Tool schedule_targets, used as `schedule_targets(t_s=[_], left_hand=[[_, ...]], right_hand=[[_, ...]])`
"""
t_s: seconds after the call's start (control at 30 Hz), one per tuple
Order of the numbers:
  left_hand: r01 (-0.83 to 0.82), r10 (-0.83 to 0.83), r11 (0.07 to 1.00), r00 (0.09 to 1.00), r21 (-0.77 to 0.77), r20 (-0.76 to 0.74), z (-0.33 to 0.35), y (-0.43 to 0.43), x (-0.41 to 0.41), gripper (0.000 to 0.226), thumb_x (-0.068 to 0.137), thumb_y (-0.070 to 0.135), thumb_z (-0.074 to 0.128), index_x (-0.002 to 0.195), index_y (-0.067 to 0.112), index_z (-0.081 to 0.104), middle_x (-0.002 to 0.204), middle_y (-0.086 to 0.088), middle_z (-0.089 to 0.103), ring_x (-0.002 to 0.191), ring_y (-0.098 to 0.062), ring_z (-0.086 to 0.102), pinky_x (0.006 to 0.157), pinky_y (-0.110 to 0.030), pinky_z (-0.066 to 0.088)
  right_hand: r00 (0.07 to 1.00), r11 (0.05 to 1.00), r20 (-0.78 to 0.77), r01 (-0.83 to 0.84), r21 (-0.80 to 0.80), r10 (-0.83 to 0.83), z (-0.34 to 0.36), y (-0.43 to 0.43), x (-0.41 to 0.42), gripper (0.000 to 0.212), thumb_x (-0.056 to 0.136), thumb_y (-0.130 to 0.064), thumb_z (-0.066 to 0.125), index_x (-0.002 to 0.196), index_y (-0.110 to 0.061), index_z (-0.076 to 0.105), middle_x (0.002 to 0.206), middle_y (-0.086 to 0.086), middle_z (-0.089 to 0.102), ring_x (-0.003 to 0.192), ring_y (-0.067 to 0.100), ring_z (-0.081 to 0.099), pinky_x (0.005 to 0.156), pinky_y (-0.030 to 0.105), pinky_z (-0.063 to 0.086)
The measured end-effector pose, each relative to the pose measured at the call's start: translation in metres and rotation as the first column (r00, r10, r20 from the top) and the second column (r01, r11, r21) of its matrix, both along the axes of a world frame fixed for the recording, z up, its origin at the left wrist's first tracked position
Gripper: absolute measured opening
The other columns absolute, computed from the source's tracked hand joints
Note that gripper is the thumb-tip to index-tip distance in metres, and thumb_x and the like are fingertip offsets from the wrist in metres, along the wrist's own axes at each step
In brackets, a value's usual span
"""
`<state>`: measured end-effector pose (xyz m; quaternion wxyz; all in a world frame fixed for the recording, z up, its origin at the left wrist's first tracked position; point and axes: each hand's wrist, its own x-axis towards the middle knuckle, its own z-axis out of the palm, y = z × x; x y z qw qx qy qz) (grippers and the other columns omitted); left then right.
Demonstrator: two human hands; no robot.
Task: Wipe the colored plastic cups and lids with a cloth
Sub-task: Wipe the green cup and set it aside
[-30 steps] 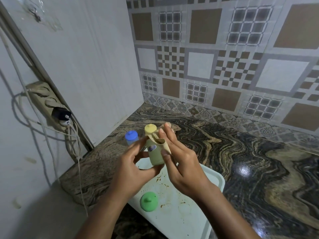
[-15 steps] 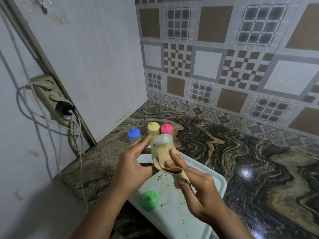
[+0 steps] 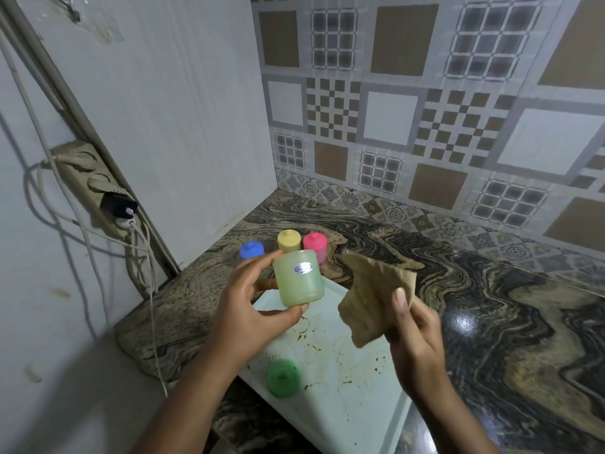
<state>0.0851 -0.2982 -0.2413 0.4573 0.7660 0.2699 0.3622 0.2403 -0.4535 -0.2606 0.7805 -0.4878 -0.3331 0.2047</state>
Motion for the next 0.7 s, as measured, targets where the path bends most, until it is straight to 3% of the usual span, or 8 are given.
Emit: schedule_targets(t_s=[0.07,0.13,0.17,0.23,0.3,0.4,0.57,0.7], left_hand=[[0.030,-0.030,0.999,0.999,-0.021,-0.018,0.001,-0.004,0.001,0.083,0.065,0.025,0.090,0.137,0.041,0.053,0.135,0.015,0.063,0.111,-0.008,0.070,0.086,-0.033,0.059],[0.061,-0.062,0.997,0.998,-0.055,-0.022,0.002,-0.007,0.003,0.087,0.069,0.010,0.091,0.138,0.042,0.050,0.129,0.012,0.069,0.110,-0.007,0.070,0.084,-0.022,0.056],[0.061,-0.062,0.996,0.998,-0.059,-0.024,0.002,-0.009,0.005,0.086,0.069,0.005,0.090,0.137,0.041,0.051,0.128,0.012,0.070,0.108,-0.007,0.071,0.084,-0.021,0.055],[0.039,-0.040,0.999,0.999,-0.037,-0.030,0.003,-0.010,0.008,0.079,0.069,0.005,0.090,0.134,0.034,0.058,0.126,0.014,0.070,0.105,-0.007,0.072,0.088,-0.029,0.057],[0.019,-0.019,1.000,1.000,-0.018,-0.024,0.006,-0.011,0.008,0.070,0.068,0.007,0.091,0.128,0.031,0.063,0.119,0.014,0.073,0.100,-0.007,0.073,0.090,-0.035,0.058],[0.014,-0.015,0.999,1.000,-0.042,-0.010,0.008,-0.011,0.007,0.062,0.068,0.008,0.092,0.120,0.032,0.068,0.109,0.011,0.076,0.097,-0.009,0.074,0.090,-0.040,0.058],[0.027,-0.025,0.997,0.999,-0.074,0.029,0.003,-0.011,0.005,0.060,0.067,-0.001,0.090,0.120,0.019,0.069,0.103,0.004,0.078,0.095,-0.015,0.076,0.089,-0.042,0.060],[0.036,-0.022,0.989,0.995,-0.146,0.094,-0.002,-0.009,0.004,0.075,0.060,0.015,0.096,0.127,0.023,0.064,0.110,0.006,0.077,0.101,-0.016,0.075,0.087,-0.033,0.059]], right_hand=[[0.996,1.000,0.093,-0.004,0.009,0.003,0.011,0.009,0.003,0.053,0.105,-0.031,0.041,0.068,0.006,0.053,0.055,0.018,0.055,0.053,0.030,0.050,0.053,0.039,0.045],[0.973,0.999,0.231,-0.010,-0.051,0.021,0.019,0.018,0.003,0.054,0.106,-0.043,0.043,0.092,0.005,0.062,0.065,0.020,0.055,0.059,0.035,0.048,0.056,0.050,0.045],[0.947,0.996,0.318,-0.003,-0.091,0.031,0.021,0.022,0.002,0.049,0.106,-0.045,0.044,0.111,0.000,0.065,0.078,0.012,0.064,0.069,0.031,0.055,0.064,0.048,0.051],[0.841,0.987,0.539,0.041,-0.154,0.049,0.023,0.030,-0.002,0.042,0.106,-0.029,0.045,0.139,-0.009,0.061,0.134,0.003,0.066,0.122,0.025,0.063,0.100,0.039,0.051],[0.702,0.981,0.704,0.040,-0.188,0.106,0.023,0.037,-0.004,0.044,0.105,-0.017,0.046,0.147,-0.008,0.052,0.162,0.007,0.039,0.153,0.022,0.032,0.122,0.037,0.032],[0.654,0.976,0.739,0.005,-0.217,0.161,0.017,0.040,-0.010,0.044,0.105,-0.013,0.048,0.149,-0.008,0.049,0.166,0.011,0.029,0.157,0.026,0.017,0.127,0.040,0.022],[0.668,0.974,0.723,-0.013,-0.228,0.178,0.010,0.031,-0.013,0.043,0.107,-0.021,0.044,0.146,-0.006,0.053,0.163,0.011,0.035,0.155,0.032,0.022,0.126,0.043,0.025],[0.684,0.978,0.709,-0.033,-0.204,0.171,0.008,0.021,-0.016,0.042,0.108,-0.024,0.041,0.140,-0.005,0.059,0.159,0.010,0.042,0.153,0.026,0.028,0.125,0.043,0.029]])
